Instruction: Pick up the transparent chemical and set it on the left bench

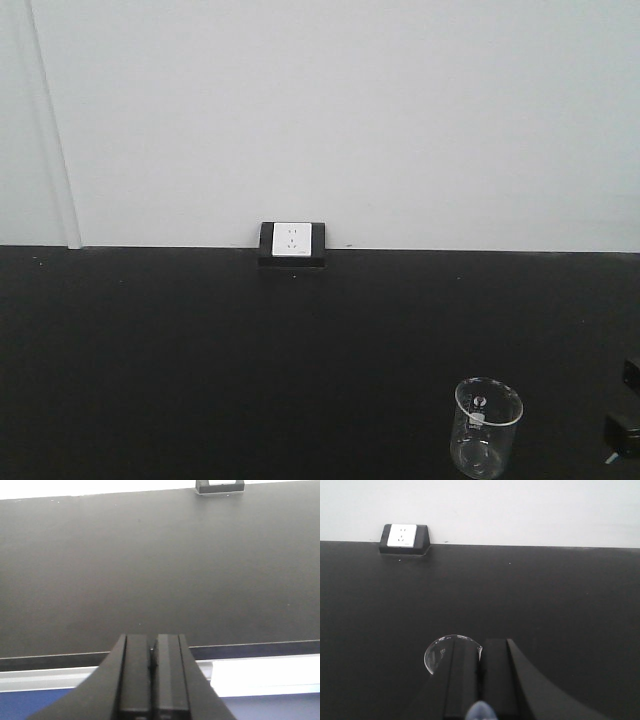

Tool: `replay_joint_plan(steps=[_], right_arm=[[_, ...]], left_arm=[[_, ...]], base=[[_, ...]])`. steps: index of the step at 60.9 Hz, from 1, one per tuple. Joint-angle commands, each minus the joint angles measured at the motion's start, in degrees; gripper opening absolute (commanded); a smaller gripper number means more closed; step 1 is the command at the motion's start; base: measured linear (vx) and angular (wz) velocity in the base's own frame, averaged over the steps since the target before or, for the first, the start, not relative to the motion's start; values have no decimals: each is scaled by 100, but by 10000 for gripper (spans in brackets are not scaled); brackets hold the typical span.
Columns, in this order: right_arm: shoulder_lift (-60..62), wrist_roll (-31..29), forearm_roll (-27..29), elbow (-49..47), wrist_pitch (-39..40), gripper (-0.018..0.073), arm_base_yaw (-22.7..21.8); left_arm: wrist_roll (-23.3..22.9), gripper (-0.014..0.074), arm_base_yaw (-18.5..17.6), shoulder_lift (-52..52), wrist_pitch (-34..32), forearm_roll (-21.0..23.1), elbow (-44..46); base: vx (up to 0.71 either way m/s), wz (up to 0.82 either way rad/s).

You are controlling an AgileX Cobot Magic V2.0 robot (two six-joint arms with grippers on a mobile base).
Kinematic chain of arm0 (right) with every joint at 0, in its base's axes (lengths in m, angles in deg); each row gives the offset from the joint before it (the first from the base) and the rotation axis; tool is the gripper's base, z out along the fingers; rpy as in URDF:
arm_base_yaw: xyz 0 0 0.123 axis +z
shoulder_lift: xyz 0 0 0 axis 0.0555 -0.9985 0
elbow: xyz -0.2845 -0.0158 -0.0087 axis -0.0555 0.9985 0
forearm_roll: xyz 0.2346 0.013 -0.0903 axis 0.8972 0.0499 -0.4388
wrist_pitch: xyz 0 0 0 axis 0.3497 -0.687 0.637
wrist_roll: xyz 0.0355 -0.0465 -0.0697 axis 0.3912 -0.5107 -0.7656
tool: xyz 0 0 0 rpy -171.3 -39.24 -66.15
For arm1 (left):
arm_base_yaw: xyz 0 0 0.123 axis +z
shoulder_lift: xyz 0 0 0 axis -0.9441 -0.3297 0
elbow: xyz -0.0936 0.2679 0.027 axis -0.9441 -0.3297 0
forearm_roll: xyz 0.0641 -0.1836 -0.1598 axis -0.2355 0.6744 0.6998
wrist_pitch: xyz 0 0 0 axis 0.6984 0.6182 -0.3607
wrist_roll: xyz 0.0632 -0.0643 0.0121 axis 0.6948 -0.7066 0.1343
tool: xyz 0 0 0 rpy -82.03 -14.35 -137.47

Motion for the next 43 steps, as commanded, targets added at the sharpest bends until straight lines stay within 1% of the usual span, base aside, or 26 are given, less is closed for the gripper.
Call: replay_joint_plan(steps=[1, 43], right_arm=[[146, -16, -13, -183, 356, -4, -9], [162, -8, -8, -183, 329, -4, -9]], left_arm=[[-45, -3, -10, 110, -449, 4, -93], [-45, -3, -10, 110, -449, 4, -93]], base=[[0, 0], [0, 0]])
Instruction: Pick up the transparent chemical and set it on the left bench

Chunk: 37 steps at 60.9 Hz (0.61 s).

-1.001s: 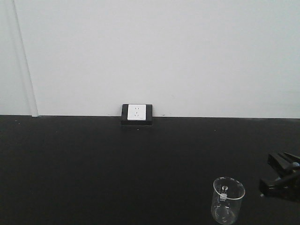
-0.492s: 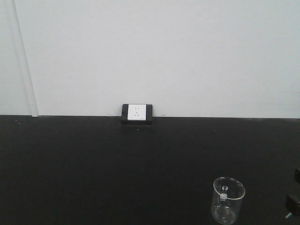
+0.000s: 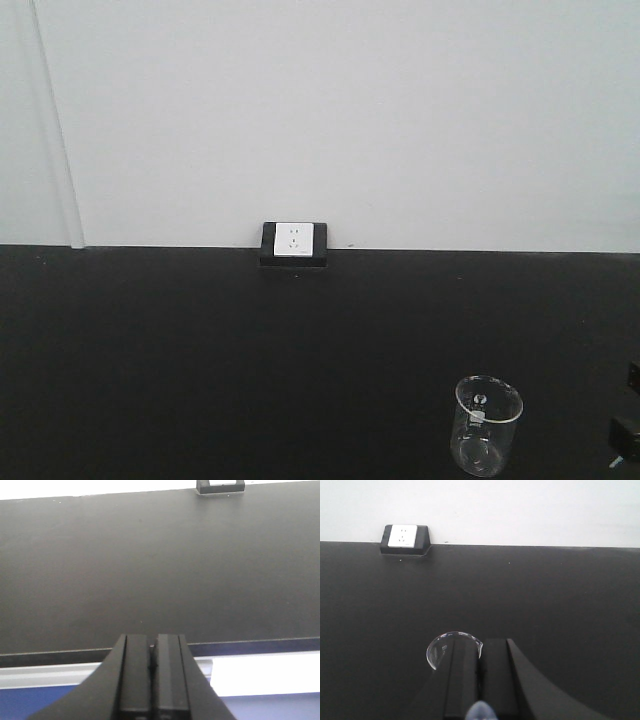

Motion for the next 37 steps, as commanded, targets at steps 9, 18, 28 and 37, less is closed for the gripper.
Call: replay_joint_plan(steps=[9, 18, 28, 37], right_arm=[[69, -13, -13, -189, 440, -4, -9], [69, -13, -13, -189, 440, -4, -9], [69, -13, -13, -189, 440, -4, -9], [69, -13, -13, -189, 440, -4, -9]], left_arm=[[-45, -3, -10, 110, -449, 4, -93], [-45, -3, -10, 110, -449, 4, -93], [-45, -3, -10, 110, -449, 4, -93], [-45, -3, -10, 110, -449, 4, -93]], base=[[-7, 2], [-14, 4], [-21, 12], [-25, 19]])
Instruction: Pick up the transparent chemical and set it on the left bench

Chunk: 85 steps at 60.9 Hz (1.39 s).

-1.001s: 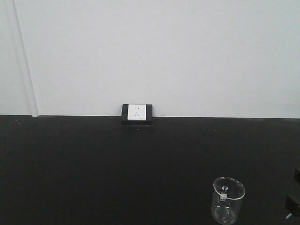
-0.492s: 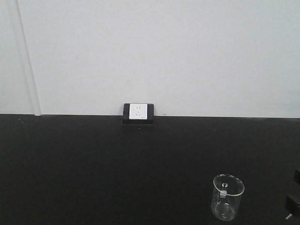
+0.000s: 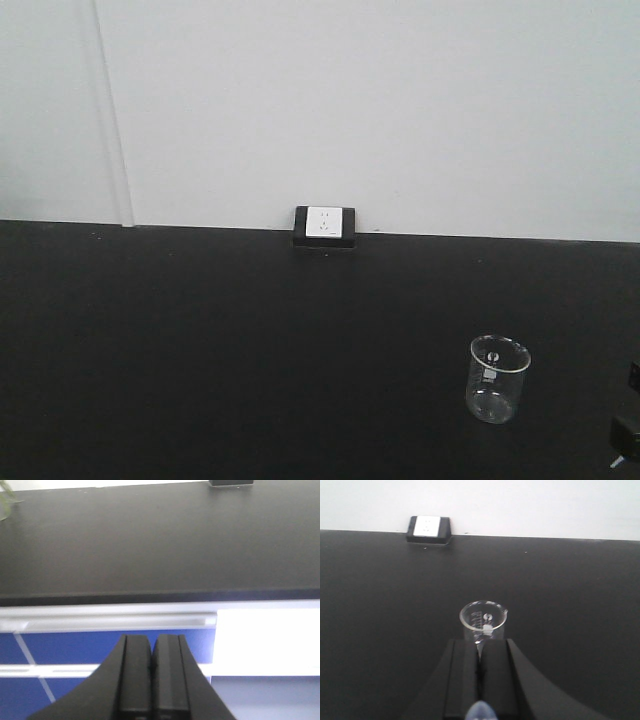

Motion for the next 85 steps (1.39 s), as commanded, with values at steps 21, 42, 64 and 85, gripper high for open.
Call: replay_joint_plan(steps=[21, 42, 64, 85], right_arm=[[69, -13, -13, -189, 440, -4, -9], [69, -13, -13, -189, 440, -4, -9], [69, -13, -13, -189, 440, -4, -9], [69, -13, -13, -189, 440, -4, -9]], left_arm=[[-45, -3, -10, 110, -449, 4, -93], [-45, -3, -10, 110, -449, 4, -93], [-45, -3, -10, 110, -449, 4, -93], [-45, -3, -10, 110, -449, 4, -93]], base=[[-27, 25], [-32, 34], [-32, 63], [-29, 73]])
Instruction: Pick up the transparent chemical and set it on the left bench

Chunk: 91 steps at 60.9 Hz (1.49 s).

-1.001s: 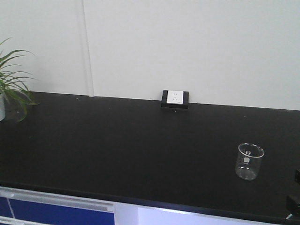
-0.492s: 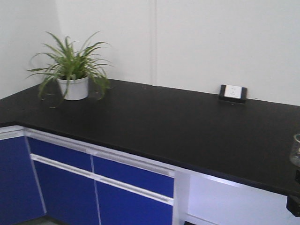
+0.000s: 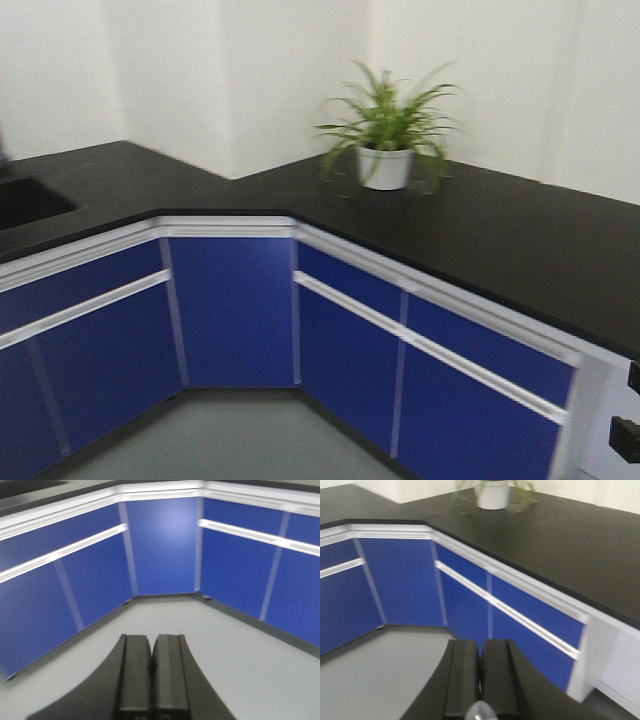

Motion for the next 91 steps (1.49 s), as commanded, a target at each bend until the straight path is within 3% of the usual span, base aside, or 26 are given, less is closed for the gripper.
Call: replay_joint_plan(steps=[1, 46, 91], right_arm=[[69, -13, -13, -189, 440, -4, -9], [69, -13, -13, -189, 440, -4, -9], [69, -13, -13, -189, 440, -4, -9]], left_arm=[[-45, -3, -10, 110, -449, 4, -93], [-45, -3, -10, 110, -449, 4, -93], [-45, -3, -10, 110, -449, 4, -93]], base=[[-26, 71], [-11, 62], [23, 66]])
